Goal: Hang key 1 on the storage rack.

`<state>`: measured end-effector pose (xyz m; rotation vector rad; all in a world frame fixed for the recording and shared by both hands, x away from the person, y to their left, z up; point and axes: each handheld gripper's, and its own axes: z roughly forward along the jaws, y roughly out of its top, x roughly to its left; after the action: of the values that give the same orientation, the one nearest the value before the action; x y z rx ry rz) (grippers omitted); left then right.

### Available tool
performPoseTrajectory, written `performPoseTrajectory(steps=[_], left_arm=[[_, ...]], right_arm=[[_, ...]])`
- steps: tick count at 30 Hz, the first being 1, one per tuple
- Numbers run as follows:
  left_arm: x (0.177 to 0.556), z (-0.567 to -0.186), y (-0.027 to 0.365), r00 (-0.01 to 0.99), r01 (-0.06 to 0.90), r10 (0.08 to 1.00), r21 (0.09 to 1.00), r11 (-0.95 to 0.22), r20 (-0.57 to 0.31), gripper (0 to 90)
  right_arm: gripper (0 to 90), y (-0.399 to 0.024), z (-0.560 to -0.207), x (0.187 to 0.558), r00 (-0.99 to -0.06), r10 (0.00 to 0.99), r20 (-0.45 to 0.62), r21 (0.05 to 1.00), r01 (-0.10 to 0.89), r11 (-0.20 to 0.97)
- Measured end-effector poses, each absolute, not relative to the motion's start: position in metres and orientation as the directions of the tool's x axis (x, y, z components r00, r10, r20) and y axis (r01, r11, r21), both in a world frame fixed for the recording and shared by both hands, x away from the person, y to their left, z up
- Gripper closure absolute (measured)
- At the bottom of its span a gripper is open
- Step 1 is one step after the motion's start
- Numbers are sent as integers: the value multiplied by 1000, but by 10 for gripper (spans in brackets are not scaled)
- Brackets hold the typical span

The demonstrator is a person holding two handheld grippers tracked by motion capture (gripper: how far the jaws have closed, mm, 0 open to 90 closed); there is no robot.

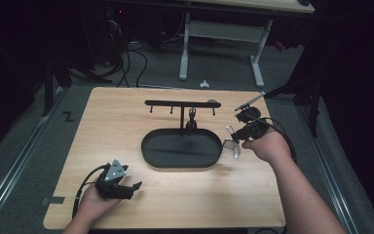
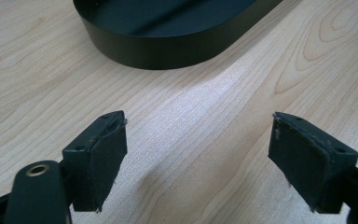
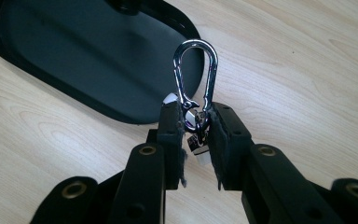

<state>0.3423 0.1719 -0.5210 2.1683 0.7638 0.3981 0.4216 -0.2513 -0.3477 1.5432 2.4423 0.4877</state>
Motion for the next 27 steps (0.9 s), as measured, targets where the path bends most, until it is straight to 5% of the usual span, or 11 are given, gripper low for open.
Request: performPoseTrajectory(steps=[27], left_arm=[[342, -521, 172, 772, 393, 635, 763, -512, 28, 197]], right_arm=[[754, -221, -317, 436, -466, 885, -25, 433, 793, 430]])
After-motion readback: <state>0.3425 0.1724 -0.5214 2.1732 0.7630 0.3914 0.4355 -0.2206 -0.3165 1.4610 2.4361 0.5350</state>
